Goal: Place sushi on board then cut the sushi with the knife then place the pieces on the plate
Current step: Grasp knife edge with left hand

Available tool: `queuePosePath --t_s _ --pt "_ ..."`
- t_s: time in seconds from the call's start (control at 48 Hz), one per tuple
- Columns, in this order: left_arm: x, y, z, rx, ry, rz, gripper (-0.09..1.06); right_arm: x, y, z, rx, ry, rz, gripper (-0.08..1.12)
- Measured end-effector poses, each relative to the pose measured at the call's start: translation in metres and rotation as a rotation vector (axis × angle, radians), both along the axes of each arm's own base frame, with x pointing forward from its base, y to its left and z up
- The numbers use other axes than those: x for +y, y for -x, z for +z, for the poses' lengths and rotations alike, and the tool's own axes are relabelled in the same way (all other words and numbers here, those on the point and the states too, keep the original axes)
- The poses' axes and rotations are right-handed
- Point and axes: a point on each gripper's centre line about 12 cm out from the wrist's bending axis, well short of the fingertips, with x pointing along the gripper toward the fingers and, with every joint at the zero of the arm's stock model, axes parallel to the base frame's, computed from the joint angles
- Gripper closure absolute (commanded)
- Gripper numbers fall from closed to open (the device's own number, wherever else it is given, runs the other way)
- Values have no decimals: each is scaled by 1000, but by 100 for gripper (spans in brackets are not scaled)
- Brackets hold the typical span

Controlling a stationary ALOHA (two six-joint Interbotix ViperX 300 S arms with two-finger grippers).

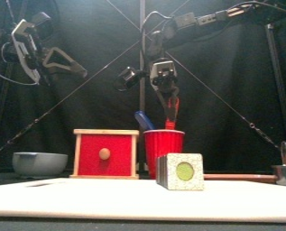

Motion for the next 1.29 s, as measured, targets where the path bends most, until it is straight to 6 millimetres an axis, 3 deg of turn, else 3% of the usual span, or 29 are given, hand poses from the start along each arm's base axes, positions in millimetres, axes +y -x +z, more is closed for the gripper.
queuePosePath --t_s 0.229,0.562,0.833,1.021,1.292 --pt "0 0 0 0 -2 0 98 -1 0 11 -11 0 -7 77" --pt "0 0 -1 2 -1 0 98 0 22 77 -158 20 -32 77" --pt "0 3 7 -27 -5 0 95 11 58 145 -334 90 -38 77" --pt "2 8 16 -67 -10 9 78 29 69 159 -478 138 -21 77" --pt "2 10 20 -85 -11 12 36 65 79 134 -676 157 -29 77"
